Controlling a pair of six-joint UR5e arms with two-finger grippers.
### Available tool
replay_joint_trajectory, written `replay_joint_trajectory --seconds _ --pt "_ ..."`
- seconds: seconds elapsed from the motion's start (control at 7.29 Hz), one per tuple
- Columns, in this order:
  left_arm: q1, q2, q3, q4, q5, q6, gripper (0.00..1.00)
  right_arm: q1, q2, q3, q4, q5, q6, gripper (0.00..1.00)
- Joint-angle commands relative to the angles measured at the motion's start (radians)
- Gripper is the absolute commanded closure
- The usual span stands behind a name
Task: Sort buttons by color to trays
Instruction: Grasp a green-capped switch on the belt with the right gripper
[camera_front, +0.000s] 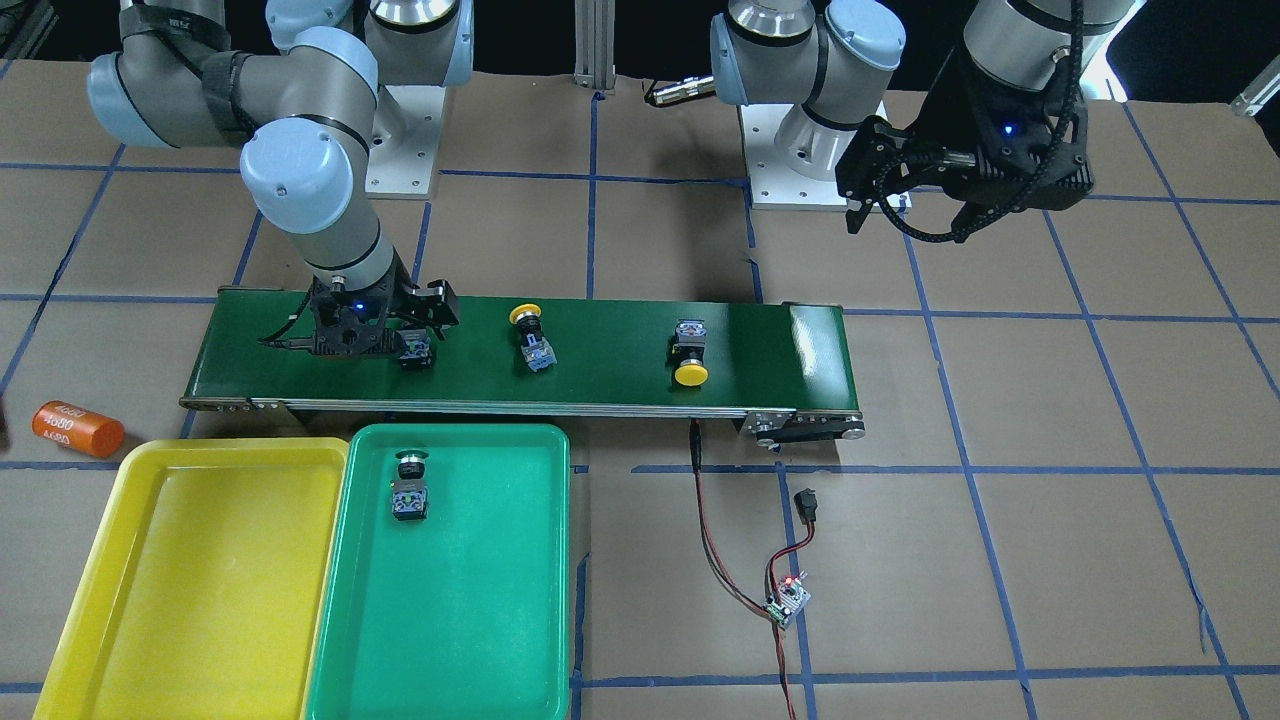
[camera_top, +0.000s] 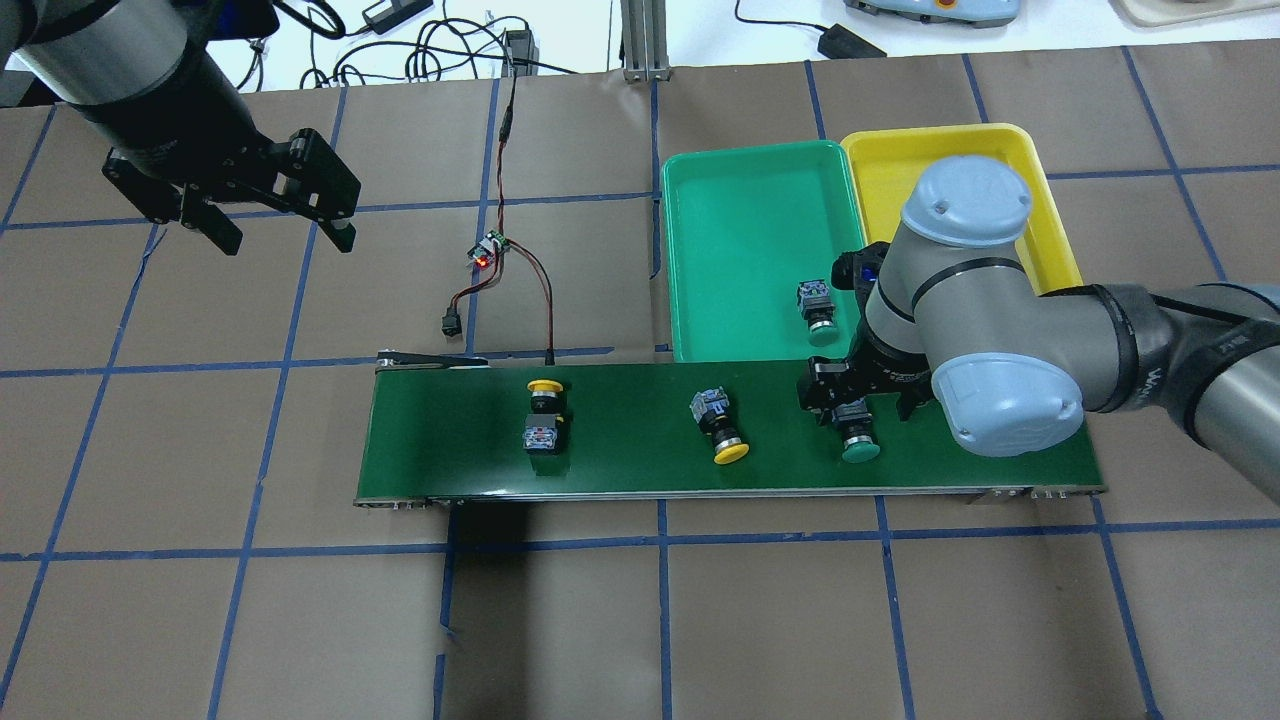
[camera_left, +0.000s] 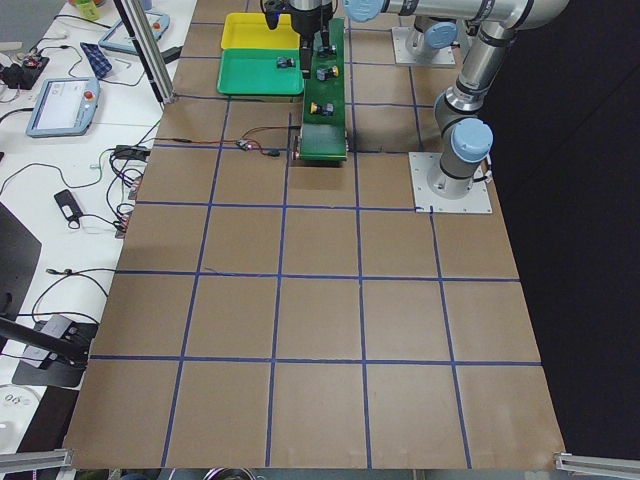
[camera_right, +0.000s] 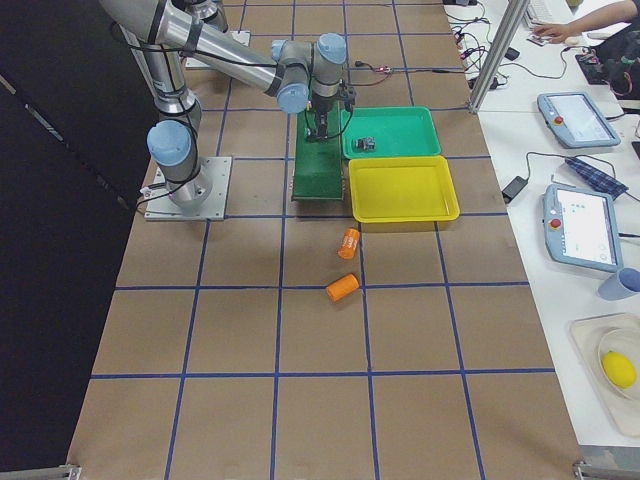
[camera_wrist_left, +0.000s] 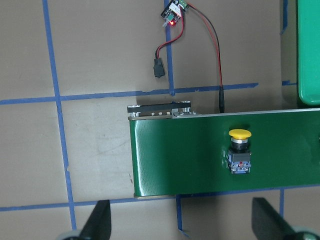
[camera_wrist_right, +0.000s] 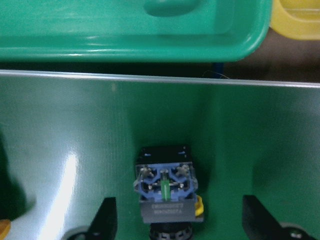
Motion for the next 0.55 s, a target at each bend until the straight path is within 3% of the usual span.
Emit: replay_joint_trajectory --seconds 0.0,0.14,0.41 --pt "0.004 -0.002 0.009 -0.007 0.007 -0.003 0.0 0.001 0.009 0.01 -0.022 -0.004 0.002 0.81" --pt "0.005 -0.002 0.005 -0.001 0.008 -0.004 0.0 0.001 0.007 0.01 -0.025 -0.004 0.002 0.98" --pt "0.01 -0.002 0.011 0.0 0.045 -0.002 0.0 0.001 0.004 -0.025 -0.028 0.01 0.016 1.0"
